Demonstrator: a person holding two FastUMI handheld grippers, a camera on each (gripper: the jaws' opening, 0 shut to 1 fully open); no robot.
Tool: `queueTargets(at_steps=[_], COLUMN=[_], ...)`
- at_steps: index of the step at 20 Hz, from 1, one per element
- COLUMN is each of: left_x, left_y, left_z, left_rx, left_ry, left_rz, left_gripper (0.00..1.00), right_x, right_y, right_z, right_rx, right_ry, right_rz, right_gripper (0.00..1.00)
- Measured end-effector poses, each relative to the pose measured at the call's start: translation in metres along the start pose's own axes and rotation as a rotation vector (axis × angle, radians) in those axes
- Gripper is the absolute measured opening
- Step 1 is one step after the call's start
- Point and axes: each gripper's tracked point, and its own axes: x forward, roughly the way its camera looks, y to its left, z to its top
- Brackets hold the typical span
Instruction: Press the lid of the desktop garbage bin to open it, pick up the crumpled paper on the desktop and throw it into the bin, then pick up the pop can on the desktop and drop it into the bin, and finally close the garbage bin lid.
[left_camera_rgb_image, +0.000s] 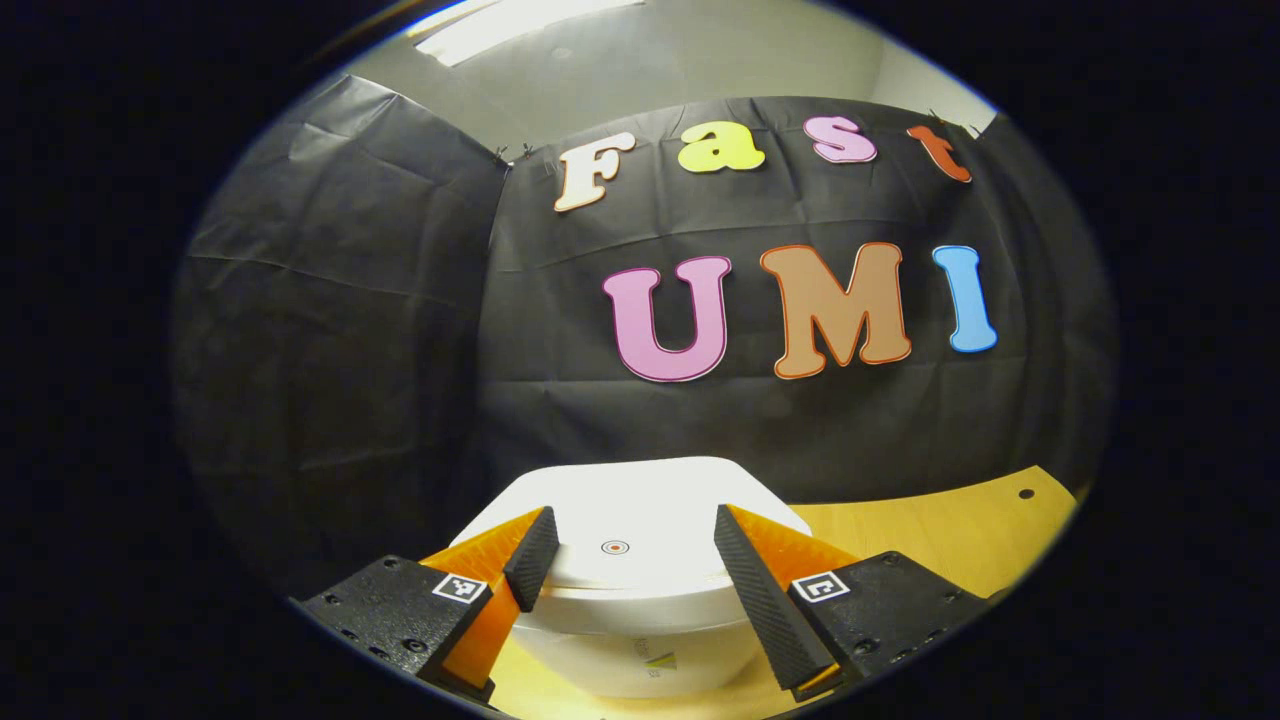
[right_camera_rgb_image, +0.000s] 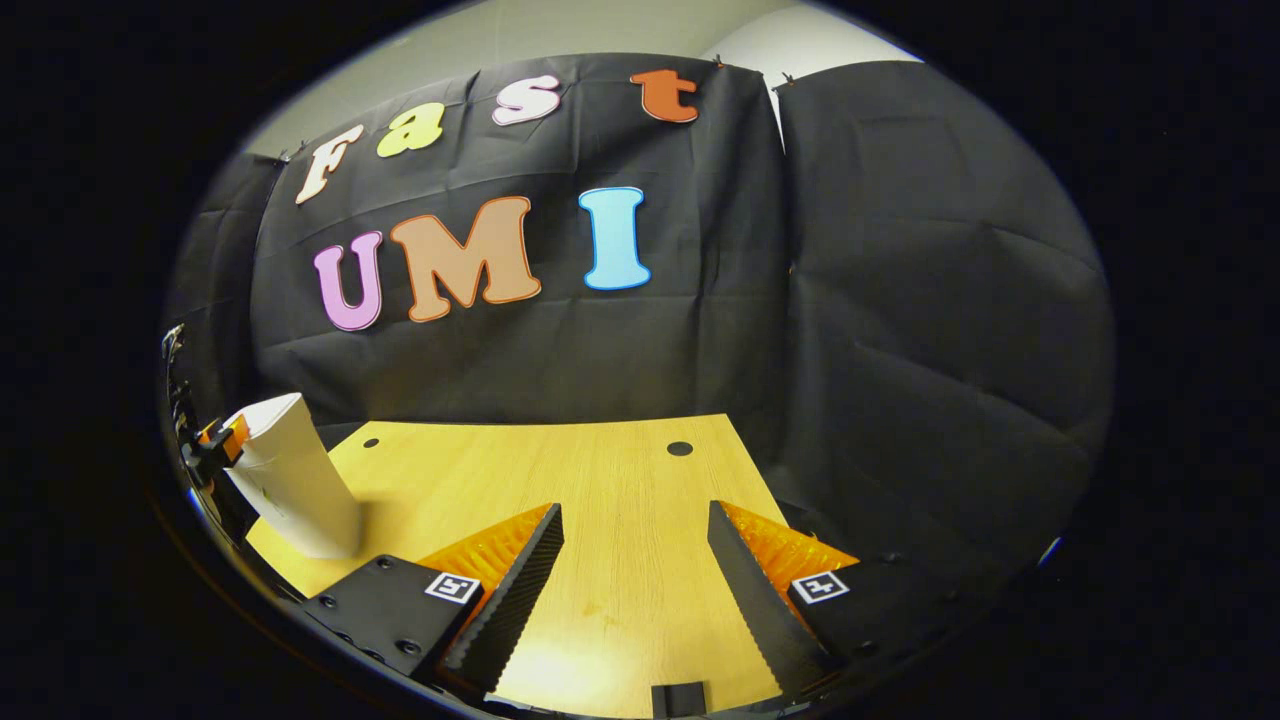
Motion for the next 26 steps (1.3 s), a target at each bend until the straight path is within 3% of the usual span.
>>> queueTargets(at_steps=[6,16,22,24,26], left_x=[0.0,-0.001,-0.002,-0.01,-0.02], left_y=[0.0,-0.001,0.006,0.017,0.013], left_z=[-0.007,0.0,0.011,0.035,0.086], left_rx=[-0.049,-0.032,-0.161,-0.104,-0.023], left_ry=[-0.005,-0.046,-0.031,-0.09,-0.193], left_rz=[0.001,-0.003,0.014,0.052,0.039], left_gripper=[0.95,0.95,0.92,0.92,0.93], right_x=[0.0,-0.006,-0.006,-0.004,-0.004], right_y=[0.005,0.032,0.053,0.062,0.076], right_z=[-0.01,0.003,0.018,0.023,0.028], right_rx=[0.008,0.013,0.014,0.01,0.014], right_ry=[0.024,-0.021,-0.065,-0.08,-0.098], right_rz=[0.001,0.048,0.077,0.096,0.122], right_gripper=[0.97,0.97,0.97,0.97,0.97])
